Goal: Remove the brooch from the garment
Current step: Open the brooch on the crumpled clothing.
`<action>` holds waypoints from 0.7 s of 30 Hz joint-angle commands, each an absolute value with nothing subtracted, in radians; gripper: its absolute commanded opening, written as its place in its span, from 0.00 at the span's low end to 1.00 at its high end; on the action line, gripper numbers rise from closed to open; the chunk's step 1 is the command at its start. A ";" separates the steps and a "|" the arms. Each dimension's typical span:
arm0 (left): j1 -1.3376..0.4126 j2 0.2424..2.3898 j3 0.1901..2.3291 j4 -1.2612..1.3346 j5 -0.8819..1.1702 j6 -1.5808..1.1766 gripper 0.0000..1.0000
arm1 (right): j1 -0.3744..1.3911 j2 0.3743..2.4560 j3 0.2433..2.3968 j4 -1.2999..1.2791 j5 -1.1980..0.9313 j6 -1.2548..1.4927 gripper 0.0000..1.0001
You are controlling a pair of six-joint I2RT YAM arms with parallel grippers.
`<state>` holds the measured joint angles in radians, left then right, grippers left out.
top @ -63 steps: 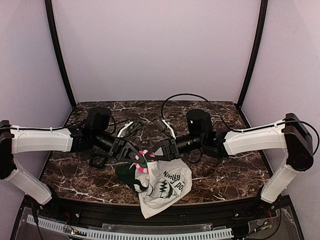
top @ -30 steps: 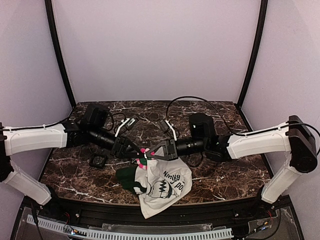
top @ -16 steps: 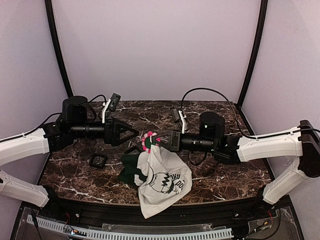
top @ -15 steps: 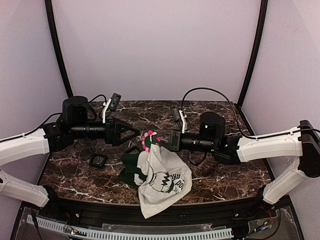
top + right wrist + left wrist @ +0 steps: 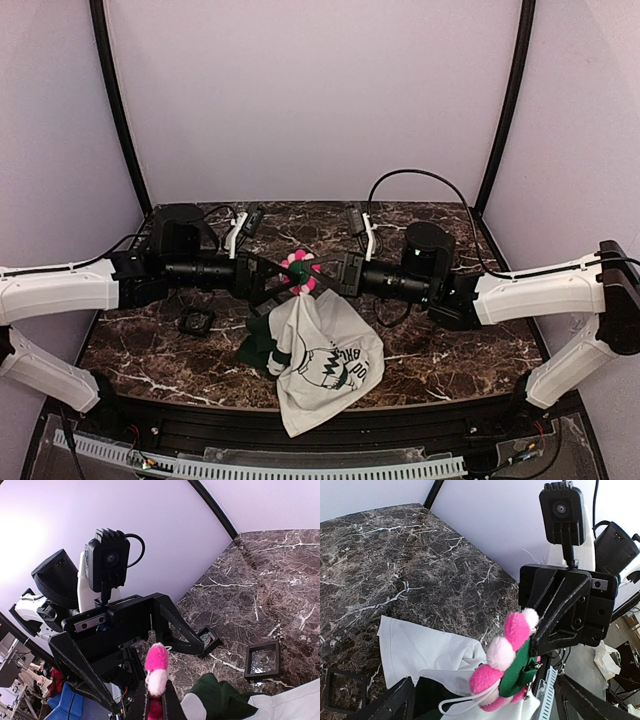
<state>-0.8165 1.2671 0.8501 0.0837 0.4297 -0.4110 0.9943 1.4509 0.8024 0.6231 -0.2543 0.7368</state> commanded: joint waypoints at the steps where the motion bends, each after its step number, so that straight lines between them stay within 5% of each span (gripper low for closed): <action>1: -0.822 1.271 0.859 0.132 0.450 -0.432 0.99 | 1.002 1.430 0.799 0.679 -0.237 0.731 0.00; 6: -0.827 1.268 0.830 0.165 0.459 -0.443 0.90 | 1.001 1.430 0.816 0.645 -0.232 0.720 0.00; 11: -0.827 1.279 0.820 0.200 0.470 -0.460 0.66 | 1.002 1.439 0.828 0.625 -0.260 0.715 0.00; 21: -0.829 1.304 0.816 0.223 0.513 -0.471 0.56 | 1.002 1.442 0.834 0.606 -0.265 0.720 0.00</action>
<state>-0.8230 1.2961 0.8349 0.1989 0.4858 -0.4679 0.9947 1.4509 0.8059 0.6029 -0.2584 0.7307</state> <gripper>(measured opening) 0.589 0.041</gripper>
